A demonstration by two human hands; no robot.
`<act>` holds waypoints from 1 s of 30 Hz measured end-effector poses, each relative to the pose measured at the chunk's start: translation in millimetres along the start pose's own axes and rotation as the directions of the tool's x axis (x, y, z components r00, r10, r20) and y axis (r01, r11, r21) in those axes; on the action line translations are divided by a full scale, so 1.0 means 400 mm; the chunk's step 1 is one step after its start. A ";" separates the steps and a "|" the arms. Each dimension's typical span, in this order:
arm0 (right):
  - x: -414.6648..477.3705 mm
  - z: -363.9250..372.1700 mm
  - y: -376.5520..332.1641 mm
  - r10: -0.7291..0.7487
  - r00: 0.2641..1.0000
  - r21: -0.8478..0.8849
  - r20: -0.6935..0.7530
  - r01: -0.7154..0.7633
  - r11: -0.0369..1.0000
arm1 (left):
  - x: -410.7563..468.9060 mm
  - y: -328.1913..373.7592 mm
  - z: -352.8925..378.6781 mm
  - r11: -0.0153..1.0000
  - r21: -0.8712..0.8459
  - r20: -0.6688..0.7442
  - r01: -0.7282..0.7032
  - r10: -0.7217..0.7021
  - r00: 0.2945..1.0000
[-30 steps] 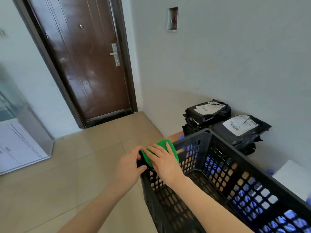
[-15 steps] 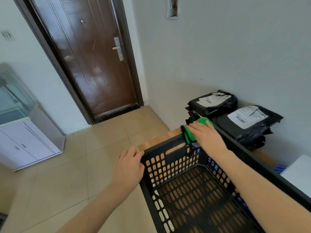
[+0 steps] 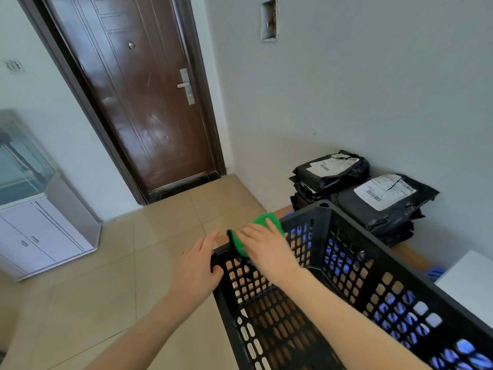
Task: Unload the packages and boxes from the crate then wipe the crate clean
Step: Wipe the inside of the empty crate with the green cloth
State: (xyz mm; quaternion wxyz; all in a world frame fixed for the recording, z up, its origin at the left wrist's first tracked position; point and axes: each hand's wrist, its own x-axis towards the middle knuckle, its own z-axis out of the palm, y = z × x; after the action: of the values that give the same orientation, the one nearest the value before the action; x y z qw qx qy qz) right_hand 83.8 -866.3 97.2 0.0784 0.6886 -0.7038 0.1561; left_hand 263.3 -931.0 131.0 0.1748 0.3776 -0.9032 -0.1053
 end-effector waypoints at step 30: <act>0.012 -0.021 -0.047 -0.019 0.990 0.078 0.143 0.008 0.997 | 0.003 -0.011 -0.008 0.999 -0.031 0.048 0.033 -0.032 0.998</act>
State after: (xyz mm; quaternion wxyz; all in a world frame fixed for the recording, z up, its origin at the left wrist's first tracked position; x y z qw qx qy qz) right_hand 101.3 -868.2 108.7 0.0020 0.7055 -0.6962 0.1326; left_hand 266.9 -935.1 132.7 0.1575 0.3869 -0.8990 -0.1314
